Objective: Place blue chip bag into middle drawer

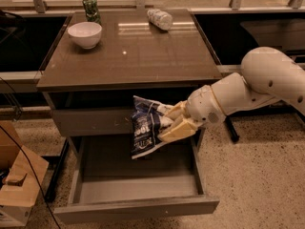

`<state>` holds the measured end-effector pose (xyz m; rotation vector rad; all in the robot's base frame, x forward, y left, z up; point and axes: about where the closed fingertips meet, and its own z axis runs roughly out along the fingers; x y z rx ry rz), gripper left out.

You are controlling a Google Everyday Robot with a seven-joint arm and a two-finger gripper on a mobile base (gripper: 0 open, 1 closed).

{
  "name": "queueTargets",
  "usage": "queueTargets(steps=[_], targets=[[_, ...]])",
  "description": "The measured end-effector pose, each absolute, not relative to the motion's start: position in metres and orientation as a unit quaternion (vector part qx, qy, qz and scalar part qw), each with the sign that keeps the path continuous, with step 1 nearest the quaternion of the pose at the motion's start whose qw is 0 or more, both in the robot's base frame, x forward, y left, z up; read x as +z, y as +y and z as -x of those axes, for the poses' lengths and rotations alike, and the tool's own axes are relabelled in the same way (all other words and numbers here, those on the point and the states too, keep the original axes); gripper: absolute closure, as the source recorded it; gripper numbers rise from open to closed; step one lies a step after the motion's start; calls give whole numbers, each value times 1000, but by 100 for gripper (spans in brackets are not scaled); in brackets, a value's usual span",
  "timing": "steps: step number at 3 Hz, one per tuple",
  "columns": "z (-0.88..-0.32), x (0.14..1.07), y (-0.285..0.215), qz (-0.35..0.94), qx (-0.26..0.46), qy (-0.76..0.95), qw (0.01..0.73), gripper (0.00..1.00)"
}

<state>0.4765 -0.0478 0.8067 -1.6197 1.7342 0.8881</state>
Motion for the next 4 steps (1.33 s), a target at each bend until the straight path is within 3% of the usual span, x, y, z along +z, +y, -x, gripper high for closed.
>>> queueTargets(steps=[2, 4], targets=[[-477, 805, -45, 615, 335, 651, 291, 100], [-476, 679, -29, 537, 398, 678, 307, 100]])
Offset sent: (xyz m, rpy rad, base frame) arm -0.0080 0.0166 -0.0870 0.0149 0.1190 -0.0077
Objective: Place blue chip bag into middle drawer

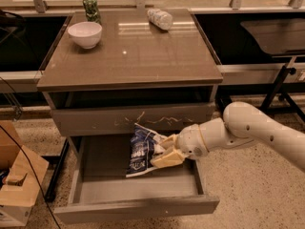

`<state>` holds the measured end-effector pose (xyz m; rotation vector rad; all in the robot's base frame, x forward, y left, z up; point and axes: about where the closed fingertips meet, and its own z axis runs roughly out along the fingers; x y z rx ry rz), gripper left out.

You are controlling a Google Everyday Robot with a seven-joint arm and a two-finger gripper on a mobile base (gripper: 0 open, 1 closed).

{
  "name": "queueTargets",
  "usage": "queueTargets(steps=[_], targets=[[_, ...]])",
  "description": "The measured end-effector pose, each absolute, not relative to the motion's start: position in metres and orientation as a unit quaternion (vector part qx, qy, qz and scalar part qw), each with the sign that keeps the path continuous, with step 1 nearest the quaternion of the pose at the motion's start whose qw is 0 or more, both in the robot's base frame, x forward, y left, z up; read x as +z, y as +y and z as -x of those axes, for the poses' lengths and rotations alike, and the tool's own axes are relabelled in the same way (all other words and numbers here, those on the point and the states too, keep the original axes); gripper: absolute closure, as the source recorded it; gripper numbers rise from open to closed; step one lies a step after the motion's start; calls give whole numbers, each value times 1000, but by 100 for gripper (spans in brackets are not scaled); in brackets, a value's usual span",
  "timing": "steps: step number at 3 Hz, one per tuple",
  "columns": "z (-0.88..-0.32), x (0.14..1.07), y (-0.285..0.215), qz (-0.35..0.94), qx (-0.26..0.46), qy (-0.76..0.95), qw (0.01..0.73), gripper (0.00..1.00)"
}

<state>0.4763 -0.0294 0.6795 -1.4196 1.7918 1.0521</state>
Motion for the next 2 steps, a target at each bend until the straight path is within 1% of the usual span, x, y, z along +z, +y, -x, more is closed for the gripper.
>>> queueTargets(steps=[1, 2], targets=[[-476, 679, -29, 537, 398, 678, 307, 100], [-482, 658, -31, 514, 388, 703, 303, 100]])
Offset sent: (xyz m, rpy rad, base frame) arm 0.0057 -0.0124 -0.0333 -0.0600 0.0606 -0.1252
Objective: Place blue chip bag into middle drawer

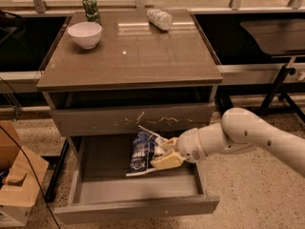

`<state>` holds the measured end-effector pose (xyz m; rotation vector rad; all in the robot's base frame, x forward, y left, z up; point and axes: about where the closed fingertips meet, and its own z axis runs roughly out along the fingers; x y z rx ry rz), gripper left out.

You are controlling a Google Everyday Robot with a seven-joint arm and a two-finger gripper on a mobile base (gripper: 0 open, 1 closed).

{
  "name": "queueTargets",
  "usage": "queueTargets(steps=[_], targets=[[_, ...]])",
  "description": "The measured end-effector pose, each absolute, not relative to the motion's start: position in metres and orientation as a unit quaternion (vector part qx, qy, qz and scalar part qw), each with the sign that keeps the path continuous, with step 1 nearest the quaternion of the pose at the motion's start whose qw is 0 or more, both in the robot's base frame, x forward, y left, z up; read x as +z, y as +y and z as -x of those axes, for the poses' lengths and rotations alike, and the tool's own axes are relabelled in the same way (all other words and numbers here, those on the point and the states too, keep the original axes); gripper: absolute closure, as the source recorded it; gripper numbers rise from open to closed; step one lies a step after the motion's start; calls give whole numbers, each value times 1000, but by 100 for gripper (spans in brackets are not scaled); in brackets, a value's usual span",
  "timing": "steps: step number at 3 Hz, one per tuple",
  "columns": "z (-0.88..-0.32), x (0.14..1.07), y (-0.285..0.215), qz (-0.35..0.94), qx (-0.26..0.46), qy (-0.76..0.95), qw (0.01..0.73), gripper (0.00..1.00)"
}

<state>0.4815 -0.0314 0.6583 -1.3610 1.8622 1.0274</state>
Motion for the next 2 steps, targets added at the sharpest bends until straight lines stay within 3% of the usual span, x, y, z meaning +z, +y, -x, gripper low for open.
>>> queueTargets(steps=[2], targets=[[-503, 575, -27, 467, 414, 722, 298, 100]])
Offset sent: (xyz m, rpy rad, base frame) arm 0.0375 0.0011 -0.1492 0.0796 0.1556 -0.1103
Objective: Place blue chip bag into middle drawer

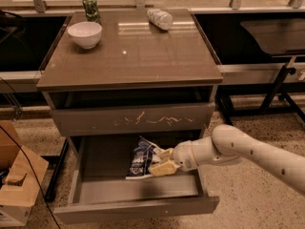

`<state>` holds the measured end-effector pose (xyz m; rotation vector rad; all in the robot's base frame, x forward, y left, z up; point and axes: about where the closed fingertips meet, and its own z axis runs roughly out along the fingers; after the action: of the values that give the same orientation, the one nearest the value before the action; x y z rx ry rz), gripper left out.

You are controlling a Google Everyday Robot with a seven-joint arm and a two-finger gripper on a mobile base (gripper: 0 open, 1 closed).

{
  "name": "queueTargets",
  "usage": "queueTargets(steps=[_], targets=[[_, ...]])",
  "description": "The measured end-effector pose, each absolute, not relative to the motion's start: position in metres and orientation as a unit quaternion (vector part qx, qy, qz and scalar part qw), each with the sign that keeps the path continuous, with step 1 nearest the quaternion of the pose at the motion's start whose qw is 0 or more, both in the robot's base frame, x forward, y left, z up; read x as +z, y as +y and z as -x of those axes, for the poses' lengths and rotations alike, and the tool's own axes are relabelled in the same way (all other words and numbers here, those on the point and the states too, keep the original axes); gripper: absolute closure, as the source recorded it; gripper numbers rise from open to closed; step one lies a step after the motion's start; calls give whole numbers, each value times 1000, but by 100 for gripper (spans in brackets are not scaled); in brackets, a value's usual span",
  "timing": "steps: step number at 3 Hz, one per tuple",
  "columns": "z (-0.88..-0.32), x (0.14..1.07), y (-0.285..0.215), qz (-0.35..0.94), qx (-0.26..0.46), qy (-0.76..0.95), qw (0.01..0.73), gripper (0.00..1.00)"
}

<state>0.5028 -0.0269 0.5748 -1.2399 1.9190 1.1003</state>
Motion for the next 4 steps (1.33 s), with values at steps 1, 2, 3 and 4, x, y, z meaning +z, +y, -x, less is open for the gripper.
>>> queueTargets(steps=[1, 2, 3, 4], targets=[[-508, 528, -28, 439, 430, 735, 287, 100], [-507, 489, -27, 412, 446, 745, 275, 93], [-505, 454, -17, 392, 466, 751, 255, 75], [-498, 425, -1, 369, 493, 752, 235, 52]])
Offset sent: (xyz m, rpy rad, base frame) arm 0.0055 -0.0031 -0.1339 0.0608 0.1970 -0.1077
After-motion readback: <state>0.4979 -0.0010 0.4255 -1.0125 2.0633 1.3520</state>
